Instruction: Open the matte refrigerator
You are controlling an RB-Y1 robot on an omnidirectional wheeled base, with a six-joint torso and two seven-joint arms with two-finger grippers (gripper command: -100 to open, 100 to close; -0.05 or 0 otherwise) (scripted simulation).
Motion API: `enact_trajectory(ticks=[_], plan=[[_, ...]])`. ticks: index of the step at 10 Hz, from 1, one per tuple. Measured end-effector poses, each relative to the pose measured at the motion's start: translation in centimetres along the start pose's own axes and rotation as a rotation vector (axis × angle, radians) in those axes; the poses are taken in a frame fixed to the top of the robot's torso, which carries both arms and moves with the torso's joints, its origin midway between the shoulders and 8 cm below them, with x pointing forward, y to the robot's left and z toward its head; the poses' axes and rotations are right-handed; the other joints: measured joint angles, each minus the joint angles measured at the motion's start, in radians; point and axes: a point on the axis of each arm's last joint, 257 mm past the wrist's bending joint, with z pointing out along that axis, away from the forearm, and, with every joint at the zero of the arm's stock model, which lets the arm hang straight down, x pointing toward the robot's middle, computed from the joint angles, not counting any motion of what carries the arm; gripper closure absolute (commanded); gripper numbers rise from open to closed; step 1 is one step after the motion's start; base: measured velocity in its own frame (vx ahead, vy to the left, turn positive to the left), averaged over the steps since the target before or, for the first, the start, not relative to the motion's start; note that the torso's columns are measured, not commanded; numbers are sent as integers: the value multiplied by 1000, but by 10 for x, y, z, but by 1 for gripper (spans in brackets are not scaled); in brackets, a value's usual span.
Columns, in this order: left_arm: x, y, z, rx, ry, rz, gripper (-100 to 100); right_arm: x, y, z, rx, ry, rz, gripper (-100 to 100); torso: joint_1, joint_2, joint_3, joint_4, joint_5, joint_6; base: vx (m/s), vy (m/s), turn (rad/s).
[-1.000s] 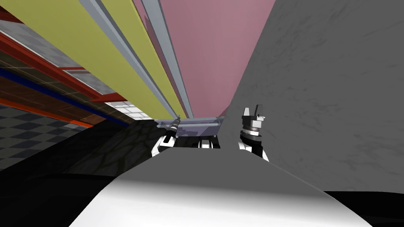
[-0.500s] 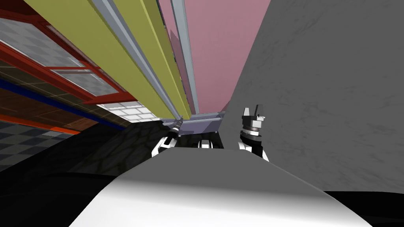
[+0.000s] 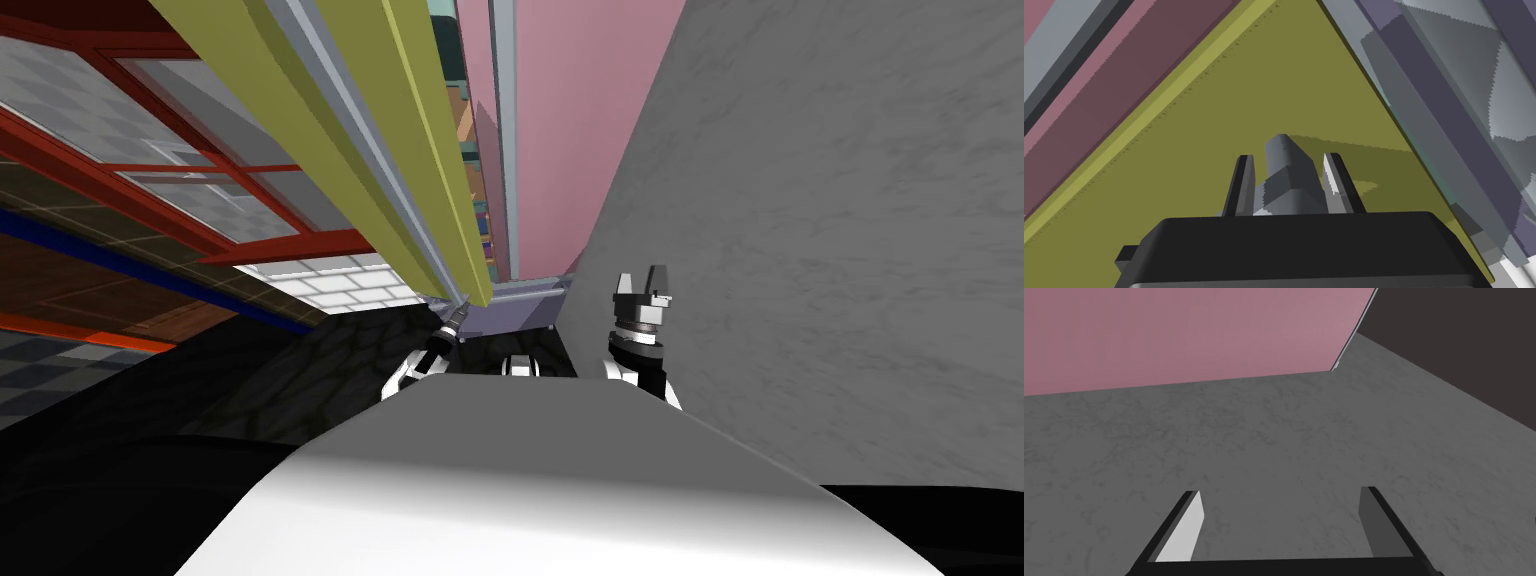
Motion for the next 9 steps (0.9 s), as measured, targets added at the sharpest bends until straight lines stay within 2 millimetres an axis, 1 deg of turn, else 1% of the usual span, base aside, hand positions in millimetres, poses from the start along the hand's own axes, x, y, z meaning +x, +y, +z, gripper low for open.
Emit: enact_trajectory(ticks=[1,2,4,7,9], plan=[[4,0,-3,1,13,3,100,0,0,0,0,0,0,0,1,-1,-1,-2,1,3,-93,264,-156],[13,-5,-6,14,33,5,100,0,0,0,0,0,0,0,10,3,1,-1,4,3,-107,278,-202],[30,-20,-14,57,81,7,100,0,0,0,0,0,0,0,16,6,4,2,4,-4,-102,274,-122],[53,-38,-29,111,146,11,100,0,0,0,0,0,0,0,15,5,2,2,3,-4,-132,235,-88],[62,-42,-37,124,172,11,100,0,0,0,0,0,0,0,9,-3,-3,1,1,-1,-73,207,-88]])
